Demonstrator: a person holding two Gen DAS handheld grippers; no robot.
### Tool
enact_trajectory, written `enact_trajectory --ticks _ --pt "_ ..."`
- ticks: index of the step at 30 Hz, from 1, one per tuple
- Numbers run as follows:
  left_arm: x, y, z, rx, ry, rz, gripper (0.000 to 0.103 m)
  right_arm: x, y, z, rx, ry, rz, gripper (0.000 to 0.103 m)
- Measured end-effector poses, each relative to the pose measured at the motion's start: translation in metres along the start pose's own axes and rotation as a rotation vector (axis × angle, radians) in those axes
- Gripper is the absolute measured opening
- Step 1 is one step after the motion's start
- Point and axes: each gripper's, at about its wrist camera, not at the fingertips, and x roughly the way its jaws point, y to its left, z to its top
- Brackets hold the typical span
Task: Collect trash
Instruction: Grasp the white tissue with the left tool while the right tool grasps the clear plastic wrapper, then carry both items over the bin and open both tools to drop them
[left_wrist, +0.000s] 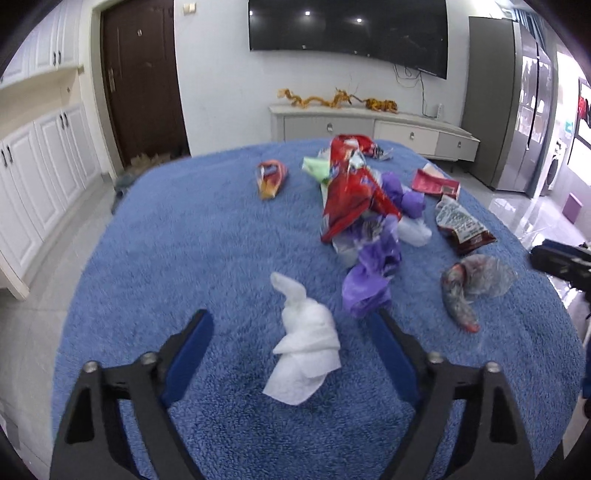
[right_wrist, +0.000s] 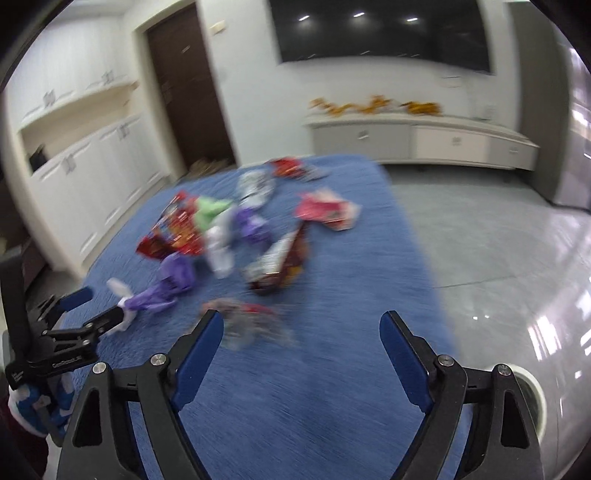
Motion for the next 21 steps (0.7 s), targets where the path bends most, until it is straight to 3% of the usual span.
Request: enact_trajectory --ticks 3,4,6,8,9,12,21 --pt "0.004 0.002 -0.002 -0.018 0.026 -0.044 0.073 0.028 0.016 0.001 -0.029 0.058 0.06 0.076" --pt "0.004 0.002 -0.001 -0.02 0.032 -0.058 0.069 0.034 0.019 0.0 -0.034 0.075 0.071 0.069" --pt "0.007 0.003 -0.002 -0.025 0.054 -0.08 0.049 0.047 0.024 -0.002 -0.041 0.107 0.081 0.052" --pt "0.008 0.002 -0.005 -0.014 0.075 -0.093 0.037 0.054 0.027 -0.007 -0.037 0.131 0.087 0.017" --pt "0.008 0.002 -0.006 -0.011 0.076 -0.097 0.031 0.053 0.027 -0.01 -0.034 0.138 0.092 0.011" --pt "0.0 0.001 -0.009 -0.001 0.071 -0.103 0.023 0.044 0.028 -0.018 -0.031 0.12 0.108 0.005" --pt "-0.045 -0.026 -0.008 0.082 -0.006 -0.128 0.018 -0.007 0.011 -0.02 -0.012 0.033 0.122 0.003"
